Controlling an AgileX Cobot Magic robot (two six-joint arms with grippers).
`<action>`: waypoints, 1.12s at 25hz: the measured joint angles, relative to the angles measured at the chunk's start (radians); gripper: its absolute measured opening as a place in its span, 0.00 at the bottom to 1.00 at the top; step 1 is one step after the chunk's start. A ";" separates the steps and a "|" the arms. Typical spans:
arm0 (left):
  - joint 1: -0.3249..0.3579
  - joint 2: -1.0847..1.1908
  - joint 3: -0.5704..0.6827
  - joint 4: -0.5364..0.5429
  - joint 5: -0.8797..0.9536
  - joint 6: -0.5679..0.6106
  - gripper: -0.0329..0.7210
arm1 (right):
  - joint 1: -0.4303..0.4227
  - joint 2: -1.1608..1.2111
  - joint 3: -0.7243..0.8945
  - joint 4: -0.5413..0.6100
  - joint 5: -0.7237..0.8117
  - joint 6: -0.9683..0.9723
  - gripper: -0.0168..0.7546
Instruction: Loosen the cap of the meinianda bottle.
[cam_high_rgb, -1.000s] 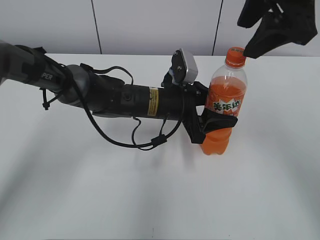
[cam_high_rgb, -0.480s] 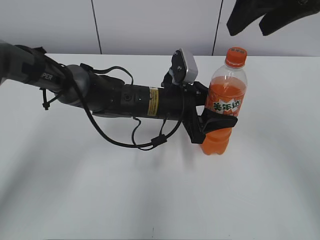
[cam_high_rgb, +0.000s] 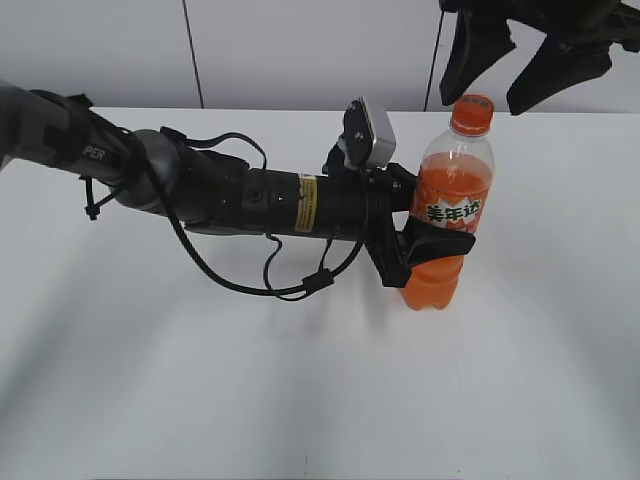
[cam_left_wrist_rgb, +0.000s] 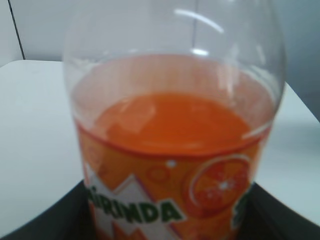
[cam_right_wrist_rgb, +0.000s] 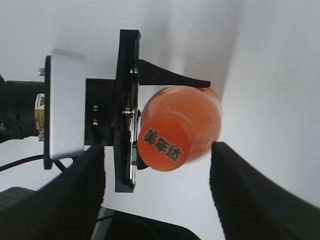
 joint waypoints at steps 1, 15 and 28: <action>0.000 0.000 0.000 0.000 0.000 0.000 0.61 | 0.000 0.007 0.000 -0.003 0.000 0.000 0.66; 0.000 0.000 0.000 0.000 0.000 0.000 0.61 | 0.000 0.042 0.000 -0.023 0.000 0.002 0.52; 0.000 0.000 0.000 -0.001 0.000 0.000 0.61 | 0.000 0.042 0.000 -0.020 -0.011 -0.085 0.37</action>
